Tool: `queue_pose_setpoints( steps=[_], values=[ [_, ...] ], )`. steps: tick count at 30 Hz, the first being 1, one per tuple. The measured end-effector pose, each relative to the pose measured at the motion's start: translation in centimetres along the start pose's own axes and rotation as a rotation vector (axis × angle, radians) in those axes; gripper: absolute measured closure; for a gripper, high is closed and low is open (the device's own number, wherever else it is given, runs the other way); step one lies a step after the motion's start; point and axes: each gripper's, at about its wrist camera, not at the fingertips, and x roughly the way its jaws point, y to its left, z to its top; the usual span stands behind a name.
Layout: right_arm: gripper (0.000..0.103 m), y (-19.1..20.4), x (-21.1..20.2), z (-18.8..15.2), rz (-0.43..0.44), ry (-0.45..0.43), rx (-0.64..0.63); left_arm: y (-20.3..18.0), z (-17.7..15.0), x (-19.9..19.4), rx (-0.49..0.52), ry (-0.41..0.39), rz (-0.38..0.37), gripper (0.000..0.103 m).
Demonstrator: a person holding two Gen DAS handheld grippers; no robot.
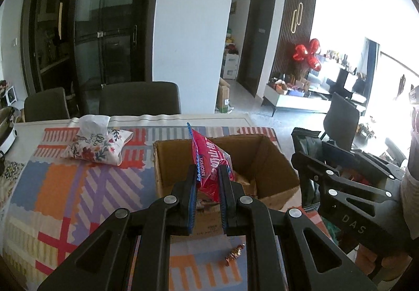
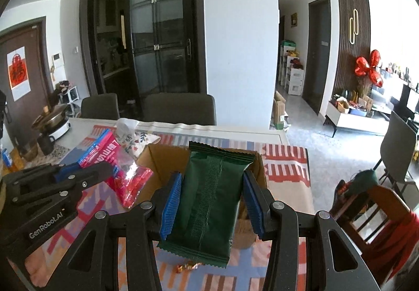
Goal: Organize snacks
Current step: 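Carry both packets over the box and open both tools to drop them, then move the left tool to the gold-wrapped candy and grasp it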
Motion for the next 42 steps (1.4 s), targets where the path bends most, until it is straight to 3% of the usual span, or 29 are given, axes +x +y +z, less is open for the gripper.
queue_pose_setpoints(
  steps=[12,22,25,26,27,28,29,31,42],
  values=[
    [0.055,-0.5,5.3,1.5,-0.055,0.090,-0.078,-0.3,1.1,4.9,0.029,0.074,0.006,0.087],
    [0.055,-1.8,9.5,1.0,-0.053,0.162,-0.069,-0.1,1.3,9.1,0.040,0.146,0.073,0.087],
    [0.055,-2.2,10.4,0.8,-0.061,0.176,-0.057,-0.3,1.4,9.7,0.050,0.152,0.092,0.083],
    [0.055,-2.2,10.6,0.8,-0.058,0.175,-0.057,-0.3,1.4,9.8,0.058,0.155,0.104,0.075],
    [0.054,-2.3,10.6,0.8,-0.046,0.171,-0.057,-0.5,1.3,9.8,0.069,0.159,0.129,0.059],
    [0.051,-2.4,10.5,0.7,-0.041,0.174,-0.056,-0.5,1.3,9.7,0.077,0.154,0.145,0.054],
    [0.040,-2.6,10.4,0.5,-0.052,0.180,-0.048,-0.7,1.1,9.4,0.090,0.141,0.165,0.051],
    [0.038,-2.8,9.7,0.2,-0.064,0.164,-0.038,-0.9,0.7,8.6,0.108,0.120,0.181,0.051],
    [0.032,-3.6,3.9,-4.1,-0.063,0.122,0.058,-3.0,-2.9,2.8,0.164,0.021,0.116,0.048]
  ],
)
